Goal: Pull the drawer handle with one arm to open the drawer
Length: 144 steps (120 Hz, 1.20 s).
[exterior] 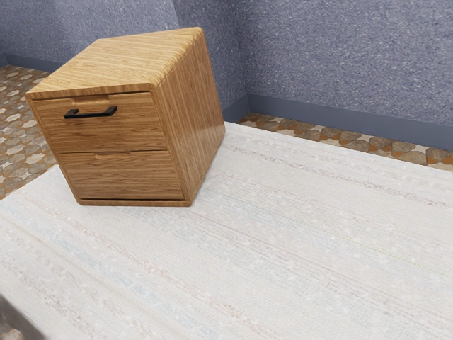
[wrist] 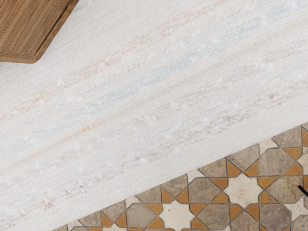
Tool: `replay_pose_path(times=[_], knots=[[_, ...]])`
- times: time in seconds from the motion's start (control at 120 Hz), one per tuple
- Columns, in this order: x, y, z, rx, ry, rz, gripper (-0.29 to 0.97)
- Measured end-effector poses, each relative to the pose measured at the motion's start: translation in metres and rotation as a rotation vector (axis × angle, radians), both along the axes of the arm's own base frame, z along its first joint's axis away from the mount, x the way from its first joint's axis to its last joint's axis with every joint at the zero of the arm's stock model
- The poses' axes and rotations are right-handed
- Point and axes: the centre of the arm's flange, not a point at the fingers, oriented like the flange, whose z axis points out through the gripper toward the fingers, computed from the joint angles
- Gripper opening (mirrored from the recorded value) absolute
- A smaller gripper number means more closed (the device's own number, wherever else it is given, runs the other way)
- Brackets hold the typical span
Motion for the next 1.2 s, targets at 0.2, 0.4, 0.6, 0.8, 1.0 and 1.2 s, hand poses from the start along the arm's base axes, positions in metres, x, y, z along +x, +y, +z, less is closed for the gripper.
replay_pose_path(times=[0.2, 0.4, 0.6, 0.8, 1.0, 1.2], knots=[[0.003, 0.032, -0.015, 0.054, -0.043, -0.120, 0.68], [0.025, 0.027, -0.017, 0.106, -0.072, -0.277, 0.68], [0.041, 0.030, -0.045, 0.125, -0.071, -0.388, 0.68], [0.064, 0.020, -0.062, 0.118, -0.094, -0.484, 0.68], [0.071, 0.026, -0.078, 0.131, -0.109, -0.532, 0.68], [0.082, 0.019, -0.085, 0.154, -0.128, -0.584, 0.68]])
